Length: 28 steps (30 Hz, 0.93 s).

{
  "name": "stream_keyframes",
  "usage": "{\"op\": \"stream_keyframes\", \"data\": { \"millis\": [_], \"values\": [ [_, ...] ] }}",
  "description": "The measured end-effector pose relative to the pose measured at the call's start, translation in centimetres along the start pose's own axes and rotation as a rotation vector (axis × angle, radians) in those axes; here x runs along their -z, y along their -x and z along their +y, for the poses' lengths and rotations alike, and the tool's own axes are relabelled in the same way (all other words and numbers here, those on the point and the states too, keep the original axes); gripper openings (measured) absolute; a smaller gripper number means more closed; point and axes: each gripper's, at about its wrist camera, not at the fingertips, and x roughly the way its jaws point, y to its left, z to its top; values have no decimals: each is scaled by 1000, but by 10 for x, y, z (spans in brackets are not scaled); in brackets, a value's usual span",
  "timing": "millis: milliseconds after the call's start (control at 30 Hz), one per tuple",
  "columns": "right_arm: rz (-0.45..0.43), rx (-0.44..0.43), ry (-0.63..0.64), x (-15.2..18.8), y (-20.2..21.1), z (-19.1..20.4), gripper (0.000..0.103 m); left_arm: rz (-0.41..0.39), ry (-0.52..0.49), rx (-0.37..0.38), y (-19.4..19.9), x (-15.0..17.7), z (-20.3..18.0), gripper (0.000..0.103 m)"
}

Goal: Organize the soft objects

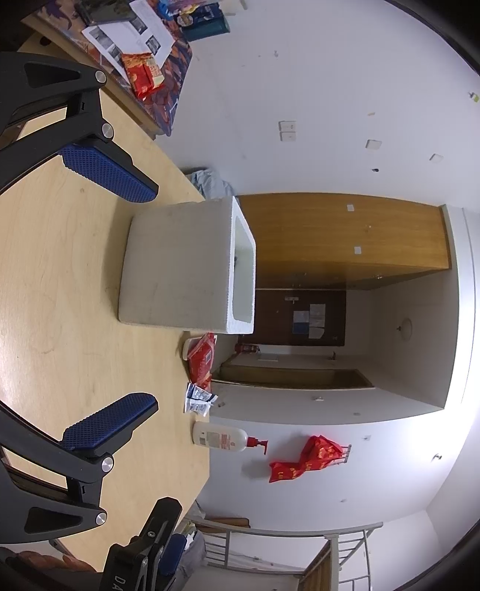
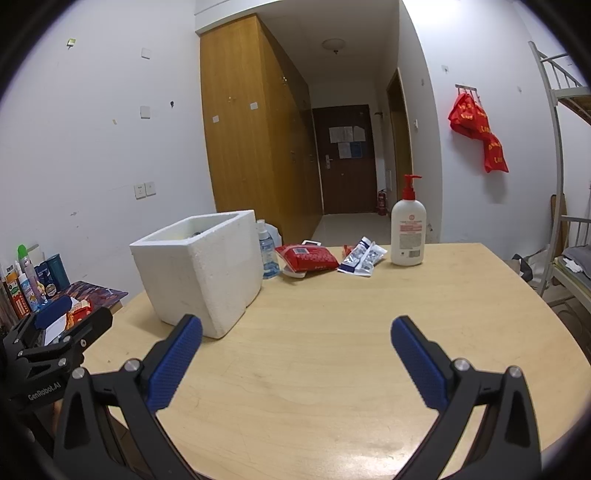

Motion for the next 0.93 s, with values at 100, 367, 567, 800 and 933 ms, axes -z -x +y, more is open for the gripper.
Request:
{"op": "stream_keyframes", "data": {
  "millis": [100, 367, 567, 800, 933],
  "values": [
    [5, -2, 2, 0, -2, 1, 103, 0, 0, -2, 0, 0, 0, 103],
    [3, -8, 6, 0, -1, 1, 103, 1, -3, -5, -2, 0, 0, 103],
    [6, -16, 9, 0, -1, 3, 103, 0, -14, -11, -1, 1, -1, 103],
    [3, -37, 13, -1, 0, 5, 103, 1, -12, -18, -3, 3, -1, 103],
    [3, -41, 12, 0, -1, 5, 103, -6, -14, -26, -3, 3, -1, 103]
  ]
}}
